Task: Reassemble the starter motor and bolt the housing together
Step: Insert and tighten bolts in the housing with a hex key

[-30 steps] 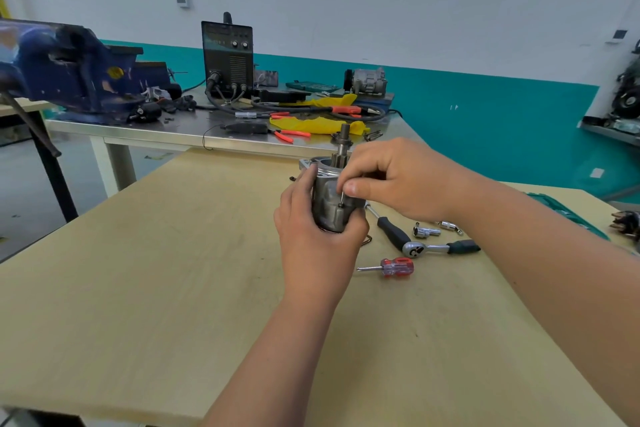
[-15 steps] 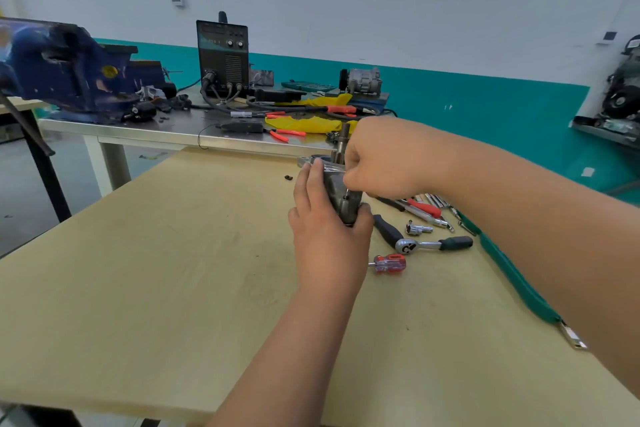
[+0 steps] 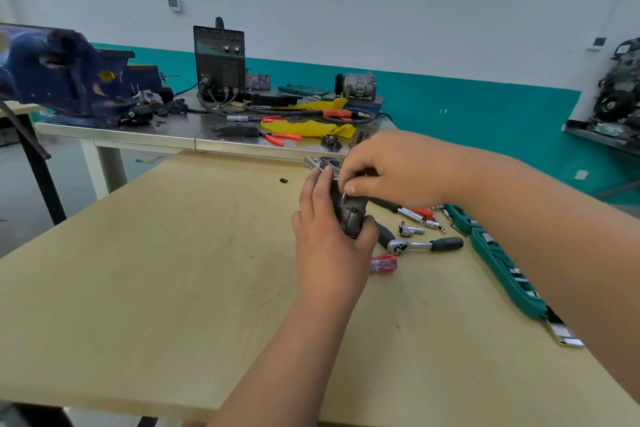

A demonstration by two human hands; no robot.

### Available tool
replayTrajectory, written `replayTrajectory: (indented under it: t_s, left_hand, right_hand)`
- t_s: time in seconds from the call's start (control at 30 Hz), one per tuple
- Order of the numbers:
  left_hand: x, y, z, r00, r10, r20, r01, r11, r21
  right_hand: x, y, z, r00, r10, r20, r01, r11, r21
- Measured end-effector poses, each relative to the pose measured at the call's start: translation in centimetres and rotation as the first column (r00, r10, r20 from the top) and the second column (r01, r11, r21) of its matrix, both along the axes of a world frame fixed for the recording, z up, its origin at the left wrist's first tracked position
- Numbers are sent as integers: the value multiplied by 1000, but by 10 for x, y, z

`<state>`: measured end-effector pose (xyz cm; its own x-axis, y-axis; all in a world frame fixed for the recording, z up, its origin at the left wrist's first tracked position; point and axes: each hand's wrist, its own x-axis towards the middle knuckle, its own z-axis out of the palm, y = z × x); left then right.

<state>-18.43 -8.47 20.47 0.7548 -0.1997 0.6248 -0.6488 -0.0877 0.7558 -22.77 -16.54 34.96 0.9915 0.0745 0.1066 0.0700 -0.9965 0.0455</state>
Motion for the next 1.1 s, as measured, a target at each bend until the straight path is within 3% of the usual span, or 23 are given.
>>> replayTrajectory:
  t_s: [0.2,0.57,0.9,1.1]
  left_hand:
    - [8,9,4,995,-100,-30,99,995,-19]
    - [14,17,7,981,-188,-45,187,982,-21]
    - [30,31,15,912,-392,-118,398,917,32]
    - [31,30,19,889,-442,-123,450,892,43]
  right_hand:
    - [-7,-8,-3,999,36,-17,-34,997,71]
    - [-12,-18,-12,995,62,77,-67,996,63]
    - [-5,-12,-4,973,229,28,-220,958,-186]
    - [-17,-13,-11,964,249,94,-229,955,-189]
